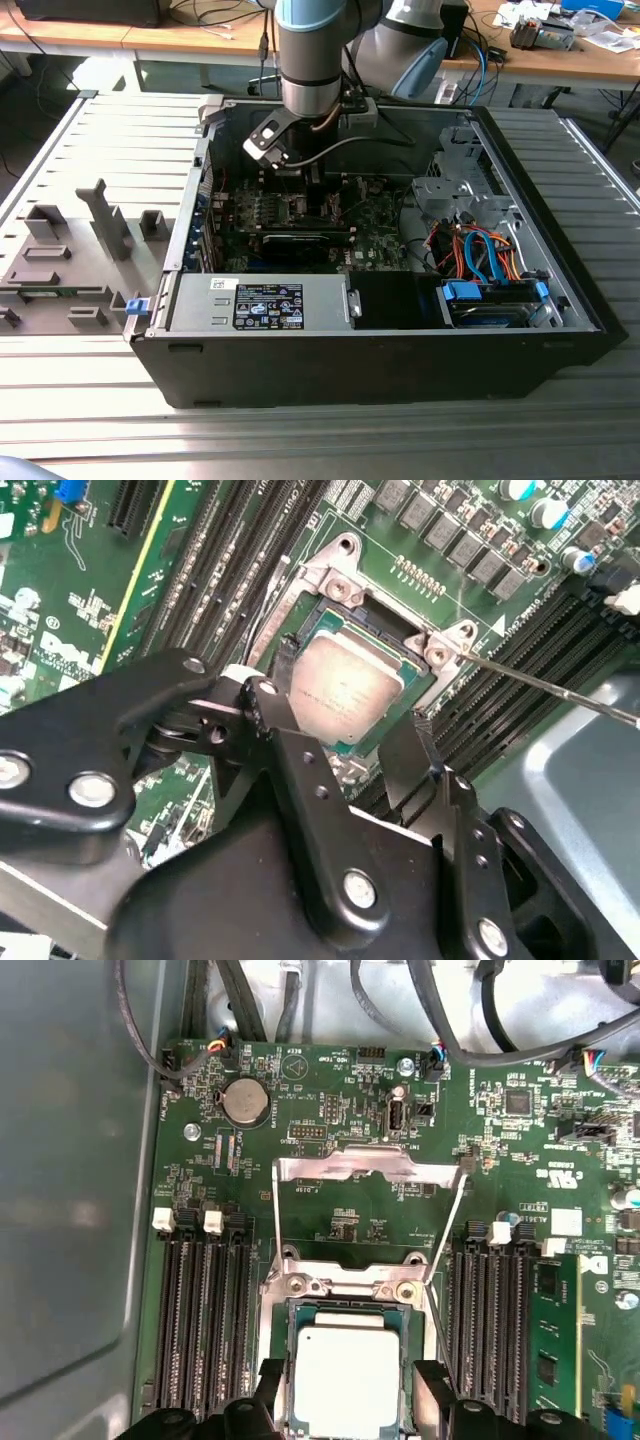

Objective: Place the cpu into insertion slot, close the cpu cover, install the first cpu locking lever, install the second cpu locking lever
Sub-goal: 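Place the cpu into insertion slot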

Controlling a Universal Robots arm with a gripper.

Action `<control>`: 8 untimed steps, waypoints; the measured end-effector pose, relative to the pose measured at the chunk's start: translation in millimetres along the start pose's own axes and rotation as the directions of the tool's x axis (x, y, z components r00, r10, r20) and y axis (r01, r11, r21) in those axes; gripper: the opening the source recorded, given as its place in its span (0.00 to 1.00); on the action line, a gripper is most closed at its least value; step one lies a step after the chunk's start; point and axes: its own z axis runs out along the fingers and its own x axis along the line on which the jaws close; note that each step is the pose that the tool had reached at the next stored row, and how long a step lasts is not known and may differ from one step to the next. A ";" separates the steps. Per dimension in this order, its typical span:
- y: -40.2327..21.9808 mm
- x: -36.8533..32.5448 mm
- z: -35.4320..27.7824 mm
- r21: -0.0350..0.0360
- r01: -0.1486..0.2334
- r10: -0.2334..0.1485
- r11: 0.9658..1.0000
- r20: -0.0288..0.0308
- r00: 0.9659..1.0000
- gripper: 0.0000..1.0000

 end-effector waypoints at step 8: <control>10.2 -0.7 6.1 0.009 0.001 -0.001 1.000 0.002 1.000 0.11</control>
